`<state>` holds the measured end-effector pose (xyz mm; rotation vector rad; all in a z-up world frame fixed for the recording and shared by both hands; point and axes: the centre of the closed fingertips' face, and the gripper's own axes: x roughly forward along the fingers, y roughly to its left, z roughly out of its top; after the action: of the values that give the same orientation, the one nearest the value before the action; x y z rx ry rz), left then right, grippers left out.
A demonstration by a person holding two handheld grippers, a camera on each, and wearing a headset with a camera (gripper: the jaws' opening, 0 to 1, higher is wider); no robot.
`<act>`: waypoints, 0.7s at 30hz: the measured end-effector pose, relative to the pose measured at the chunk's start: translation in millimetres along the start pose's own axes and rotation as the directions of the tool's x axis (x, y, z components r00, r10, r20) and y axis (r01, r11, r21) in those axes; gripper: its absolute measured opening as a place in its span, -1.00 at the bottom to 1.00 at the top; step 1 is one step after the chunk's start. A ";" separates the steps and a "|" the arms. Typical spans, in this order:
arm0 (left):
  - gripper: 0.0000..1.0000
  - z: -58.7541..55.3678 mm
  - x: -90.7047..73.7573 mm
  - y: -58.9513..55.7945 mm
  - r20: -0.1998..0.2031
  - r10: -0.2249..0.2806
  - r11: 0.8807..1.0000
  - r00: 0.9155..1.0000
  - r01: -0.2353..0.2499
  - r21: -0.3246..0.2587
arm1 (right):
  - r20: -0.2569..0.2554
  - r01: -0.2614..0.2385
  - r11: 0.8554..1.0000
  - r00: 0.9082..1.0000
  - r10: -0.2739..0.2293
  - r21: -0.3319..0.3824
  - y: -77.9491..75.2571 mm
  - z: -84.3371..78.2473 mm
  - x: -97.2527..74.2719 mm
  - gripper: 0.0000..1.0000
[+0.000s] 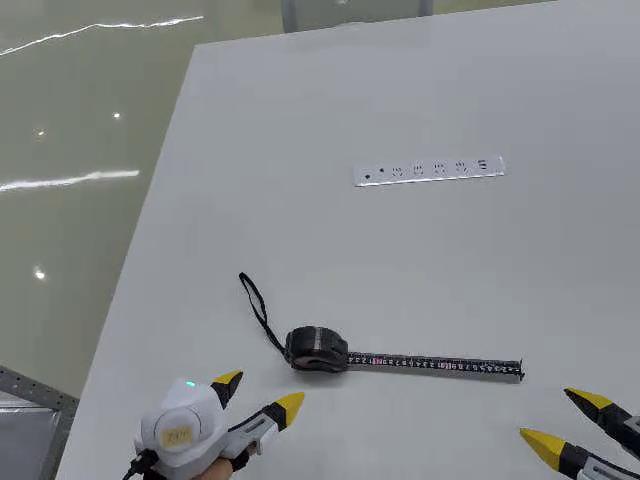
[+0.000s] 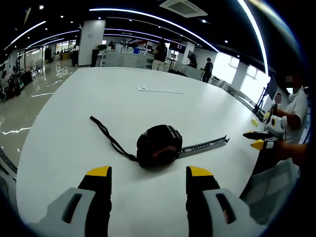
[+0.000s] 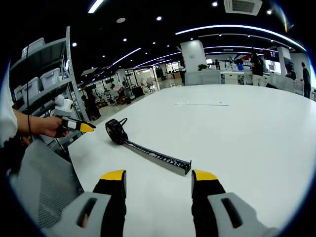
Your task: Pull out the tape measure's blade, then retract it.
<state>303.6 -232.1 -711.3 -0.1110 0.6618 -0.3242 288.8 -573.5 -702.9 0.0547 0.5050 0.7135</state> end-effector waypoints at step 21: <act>0.25 4.8 28.1 -15.4 -0.007 -0.007 0.998 1.000 0.006 -0.062 | 0.003 -0.015 1.000 1.000 0.015 -0.018 -2.1 8.8 8.3 0.05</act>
<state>323.3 -256.0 -720.8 -0.1716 0.6794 -0.3106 299.5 -568.8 -699.1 0.0432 0.4962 0.7326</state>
